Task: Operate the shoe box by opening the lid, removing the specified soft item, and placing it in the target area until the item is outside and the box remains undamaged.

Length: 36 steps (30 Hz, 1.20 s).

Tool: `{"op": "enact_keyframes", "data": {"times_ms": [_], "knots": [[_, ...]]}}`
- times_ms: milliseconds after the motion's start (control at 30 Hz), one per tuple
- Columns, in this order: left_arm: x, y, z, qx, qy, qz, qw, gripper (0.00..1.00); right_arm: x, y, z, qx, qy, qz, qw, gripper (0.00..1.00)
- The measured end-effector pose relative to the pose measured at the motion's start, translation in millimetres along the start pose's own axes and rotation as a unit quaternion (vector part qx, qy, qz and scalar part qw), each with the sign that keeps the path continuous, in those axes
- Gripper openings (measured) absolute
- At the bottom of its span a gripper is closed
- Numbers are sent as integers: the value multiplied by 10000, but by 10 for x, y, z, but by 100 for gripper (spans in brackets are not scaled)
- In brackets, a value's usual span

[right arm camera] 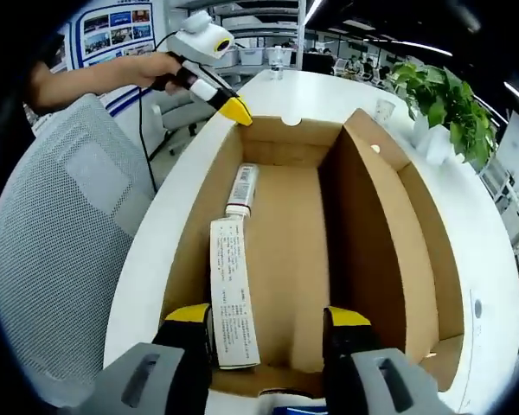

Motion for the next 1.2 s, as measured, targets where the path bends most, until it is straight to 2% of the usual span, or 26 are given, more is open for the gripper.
{"op": "enact_keyframes", "data": {"times_ms": [400, 600, 833, 1200], "knots": [[-2, 0, 0, -13, 4, -61, 10000, 4, 3, -116, 107, 88, -124, -246, 9996, 21], [2, -8, 11, 4, 8, -83, 10000, 4, 0, -115, 91, 65, -122, -259, 9996, 16], [4, -12, 15, 50, -9, -67, 10000, 4, 37, -105, 69, -49, -61, -192, 9998, 15], [2, -17, 22, 75, -25, -134, 9999, 4, 144, -39, -135, -228, 165, -33, 9996, 15]]}}
Point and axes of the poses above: the point that each gripper's makers call its tool centre point, and the gripper's own axes: z roughly forward along the fingers, y roughly to its right, x roughly out of its top, the point moved 2 cm from there along -z, roughly backward along the fingers, and after that the axes turned 2 degrees about -y, right-handed, at the moved point
